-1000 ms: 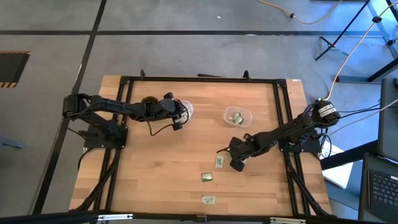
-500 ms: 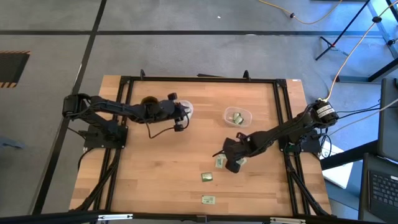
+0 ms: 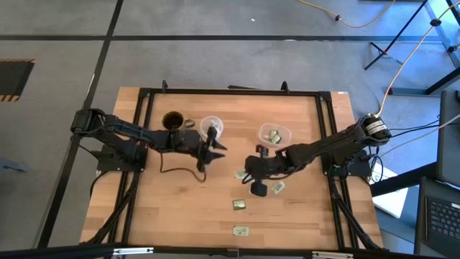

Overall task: Pick and place items into bin
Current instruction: Put the white stevia packet into the left transparent bin

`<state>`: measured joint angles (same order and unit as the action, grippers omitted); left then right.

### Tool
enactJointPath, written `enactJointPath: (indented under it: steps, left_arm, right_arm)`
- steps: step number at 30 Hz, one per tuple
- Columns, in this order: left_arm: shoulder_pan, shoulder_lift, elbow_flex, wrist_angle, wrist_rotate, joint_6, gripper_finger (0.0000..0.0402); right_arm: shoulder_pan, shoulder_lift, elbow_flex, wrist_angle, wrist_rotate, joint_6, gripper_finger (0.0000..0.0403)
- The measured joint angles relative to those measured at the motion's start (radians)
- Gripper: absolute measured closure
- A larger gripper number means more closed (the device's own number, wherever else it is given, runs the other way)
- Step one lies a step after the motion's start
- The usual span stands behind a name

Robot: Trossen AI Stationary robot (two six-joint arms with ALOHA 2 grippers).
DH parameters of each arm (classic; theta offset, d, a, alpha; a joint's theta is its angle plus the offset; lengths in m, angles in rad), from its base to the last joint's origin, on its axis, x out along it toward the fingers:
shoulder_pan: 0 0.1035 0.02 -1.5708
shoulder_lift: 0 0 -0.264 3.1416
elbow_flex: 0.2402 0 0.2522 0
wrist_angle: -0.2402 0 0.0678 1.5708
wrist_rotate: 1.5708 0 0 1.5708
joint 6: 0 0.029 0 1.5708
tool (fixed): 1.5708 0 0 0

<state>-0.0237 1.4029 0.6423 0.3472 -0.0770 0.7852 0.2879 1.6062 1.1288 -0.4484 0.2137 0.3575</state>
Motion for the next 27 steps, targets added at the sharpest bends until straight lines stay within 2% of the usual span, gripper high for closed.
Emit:
enactJointPath:
  steps: [4, 9, 13, 27]
  left_arm:
    - [-0.073, 0.000, 0.000, 0.037, -0.005, 0.154, 0.0267]
    - [-0.140, 0.000, 0.000, 0.122, -0.047, 0.251, 0.0269]
    - [-0.170, 0.000, 0.000, 0.129, -0.052, 0.320, 0.0267]
    - [-0.225, 0.000, 0.000, 0.169, -0.053, 0.373, 0.0275]
  right_arm:
    - [-0.022, 0.000, 0.040, 0.037, -0.069, -0.026, 0.0403]
    - [-0.045, 0.000, 0.051, 0.090, -0.183, -0.022, 0.0403]
    - [-0.057, 0.000, 0.051, 0.150, -0.243, -0.020, 0.0403]
    - [-0.097, 0.000, 0.051, 0.168, -0.263, 0.031, 0.0403]
